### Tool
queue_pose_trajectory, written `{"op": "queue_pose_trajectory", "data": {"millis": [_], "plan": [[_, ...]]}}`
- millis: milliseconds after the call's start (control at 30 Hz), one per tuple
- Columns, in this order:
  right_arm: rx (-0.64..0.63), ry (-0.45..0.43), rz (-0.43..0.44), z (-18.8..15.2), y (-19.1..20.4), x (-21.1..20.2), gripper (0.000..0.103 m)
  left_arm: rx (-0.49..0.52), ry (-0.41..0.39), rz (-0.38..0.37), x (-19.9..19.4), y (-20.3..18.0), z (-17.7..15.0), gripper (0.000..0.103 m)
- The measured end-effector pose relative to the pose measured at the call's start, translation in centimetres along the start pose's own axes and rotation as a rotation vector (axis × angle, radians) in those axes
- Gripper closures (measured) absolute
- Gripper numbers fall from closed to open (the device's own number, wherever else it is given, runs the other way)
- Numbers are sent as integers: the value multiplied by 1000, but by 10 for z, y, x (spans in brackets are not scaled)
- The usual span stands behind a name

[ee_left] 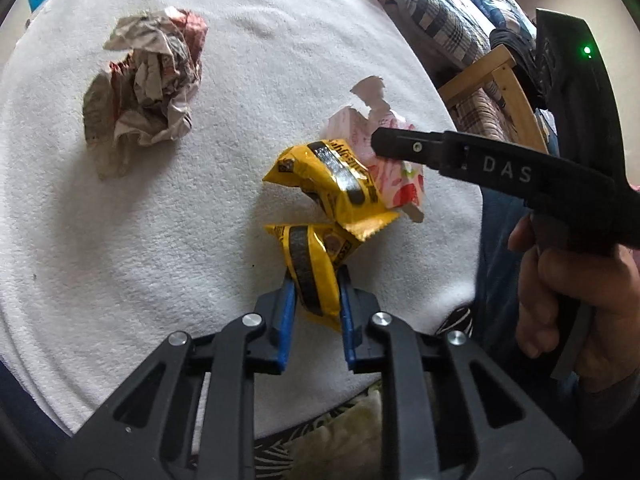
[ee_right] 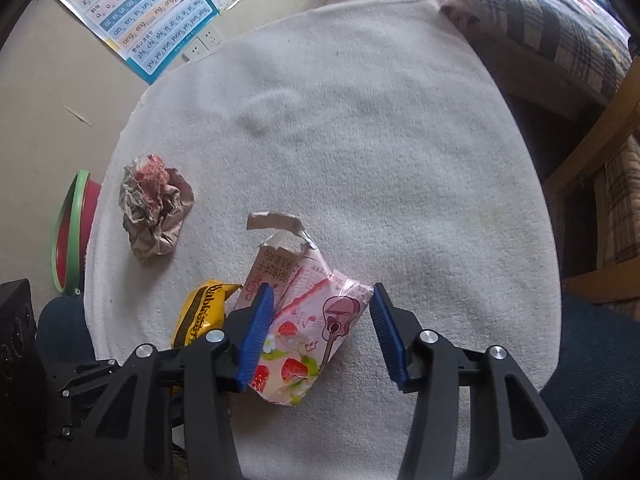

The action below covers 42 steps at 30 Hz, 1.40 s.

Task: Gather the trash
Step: 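Lift the yellow wrapper and pink bag and carry them over the bucket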

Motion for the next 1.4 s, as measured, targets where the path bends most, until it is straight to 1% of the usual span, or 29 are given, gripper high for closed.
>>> {"op": "queue_pose_trajectory", "data": {"millis": [300, 433, 567, 733, 967, 1100, 1400], "plan": [[-37, -87, -92, 14, -9, -25, 55, 27, -55, 61, -25, 8, 3, 84], [-49, -131, -123, 23, -11, -38, 55, -7, -99, 79, -44, 25, 5, 84], [-68, -159, -115, 28, -3, -49, 55, -59, -146, 98, -63, 44, 13, 84], [-107, -176, -98, 33, 19, -56, 55, -103, -196, 125, -84, 70, 18, 84], [-163, -172, -71, 36, 54, -53, 55, -160, -248, 163, -106, 103, 25, 84], [-201, -180, -63, 39, 74, -53, 55, -189, -277, 187, -121, 122, 24, 84], [-281, -182, -35, 46, 121, -49, 55, -273, -340, 213, -152, 164, 23, 84]]}}
Point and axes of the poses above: each gripper's, at about its wrist camera, not at the fingertips, and x roughly the way its jaws point, y to its left, z to its top, the point moved 9 cm from there along x, roughly the way its jaws point, and after that the axes turned 1 degree about z, right-handed, at the moved point
